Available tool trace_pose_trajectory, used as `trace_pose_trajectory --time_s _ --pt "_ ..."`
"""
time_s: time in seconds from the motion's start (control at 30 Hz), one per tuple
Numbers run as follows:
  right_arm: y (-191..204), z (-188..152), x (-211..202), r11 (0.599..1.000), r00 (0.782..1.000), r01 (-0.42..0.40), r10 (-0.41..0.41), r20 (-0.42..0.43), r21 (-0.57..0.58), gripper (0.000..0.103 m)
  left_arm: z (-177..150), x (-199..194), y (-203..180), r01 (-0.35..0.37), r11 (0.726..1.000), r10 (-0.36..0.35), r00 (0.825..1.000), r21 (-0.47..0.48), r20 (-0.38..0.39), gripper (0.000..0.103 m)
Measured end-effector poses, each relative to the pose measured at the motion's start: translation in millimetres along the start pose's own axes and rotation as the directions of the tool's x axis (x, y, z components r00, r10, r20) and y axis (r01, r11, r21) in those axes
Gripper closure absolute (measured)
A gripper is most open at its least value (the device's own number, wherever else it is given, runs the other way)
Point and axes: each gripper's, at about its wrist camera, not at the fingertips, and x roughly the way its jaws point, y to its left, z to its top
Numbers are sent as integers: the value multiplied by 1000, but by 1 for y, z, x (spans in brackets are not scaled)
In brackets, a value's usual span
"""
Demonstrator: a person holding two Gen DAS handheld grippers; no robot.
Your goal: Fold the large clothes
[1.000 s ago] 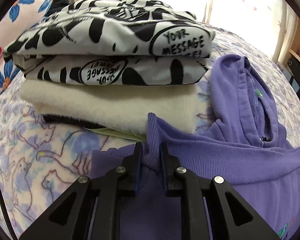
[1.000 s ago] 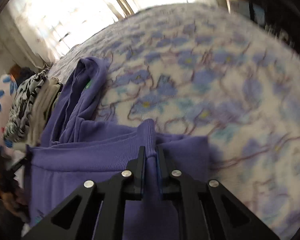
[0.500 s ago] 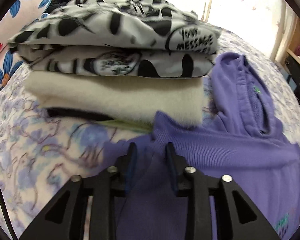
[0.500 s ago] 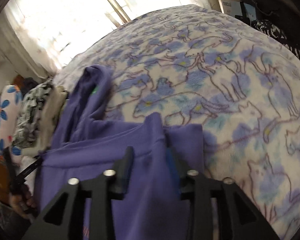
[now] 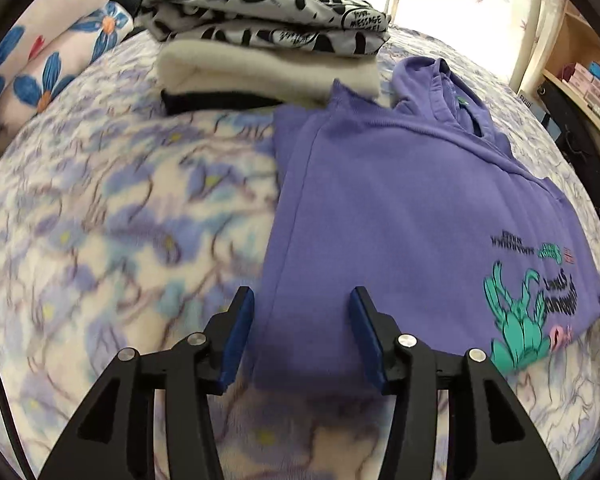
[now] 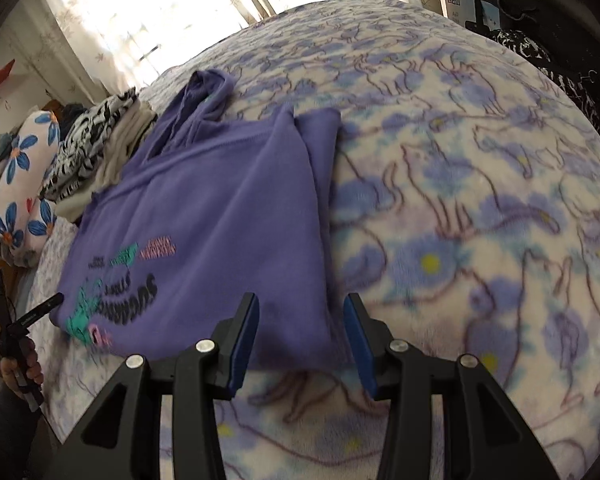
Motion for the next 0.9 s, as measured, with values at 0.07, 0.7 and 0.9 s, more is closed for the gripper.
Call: trace_pose_trajectory --time_s 0.07,0.7,0.9 --pt "-1 -7 5 1000 1000 -10 10 -9 9 59 -4 3 3 12 1000 -12 1000 -25 0 52" --pt "-12 -10 -18 967 982 -179 166 85 182 86 6 1 14 139 979 -136 990 -147 31 78" --pt "-23 -15 11 966 992 -120 127 -18 229 86 -4 30 31 171 949 -189 981 -263 -46 76"
